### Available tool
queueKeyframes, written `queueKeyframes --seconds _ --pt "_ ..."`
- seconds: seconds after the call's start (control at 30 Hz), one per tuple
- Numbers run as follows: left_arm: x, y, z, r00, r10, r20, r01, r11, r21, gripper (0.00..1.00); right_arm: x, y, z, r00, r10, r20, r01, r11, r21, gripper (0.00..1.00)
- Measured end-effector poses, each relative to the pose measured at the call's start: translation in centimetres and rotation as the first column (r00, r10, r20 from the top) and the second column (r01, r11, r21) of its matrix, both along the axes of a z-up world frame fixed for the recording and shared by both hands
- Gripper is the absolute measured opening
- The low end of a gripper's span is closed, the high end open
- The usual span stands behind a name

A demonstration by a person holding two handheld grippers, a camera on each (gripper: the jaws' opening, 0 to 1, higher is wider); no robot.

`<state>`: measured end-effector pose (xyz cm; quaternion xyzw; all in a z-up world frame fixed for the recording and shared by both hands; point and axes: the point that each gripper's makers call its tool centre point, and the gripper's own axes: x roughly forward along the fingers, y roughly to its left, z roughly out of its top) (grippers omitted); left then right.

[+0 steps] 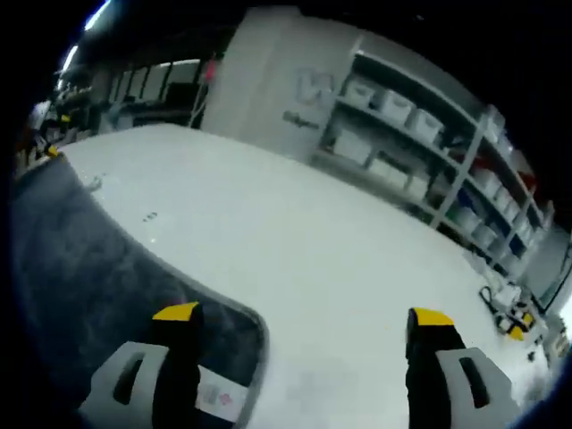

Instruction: Open the folded towel by lifting each exposed corner and separating the folded layers until the towel lies flat within the target outline without major curled edges

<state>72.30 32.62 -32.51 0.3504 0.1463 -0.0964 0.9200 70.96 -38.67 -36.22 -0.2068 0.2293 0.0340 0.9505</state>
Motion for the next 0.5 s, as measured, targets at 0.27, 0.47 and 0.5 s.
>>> queueKeyframes --seconds 0.27,0.47,0.5 --pt "-2.8 -3.9 6.2 0.997 -0.063 0.045 0.075 0.945 -0.318 1.00 -1.9 0.1 8.1 0.968 0.016 0.252 -0.022 1.000 0.019 1.00" --pt "-5.5 -3.8 7.0 0.999 -0.036 0.026 0.040 0.977 -0.211 1.00 -5.1 0.8 9.7 0.975 0.018 0.220 -0.026 0.999 0.033 1.00" --pt "-6.0 -3.8 7.2 0.999 -0.036 0.021 0.040 0.975 -0.220 1.00 -5.6 0.9 10.0 0.975 0.016 0.223 -0.027 0.999 0.047 1.00"
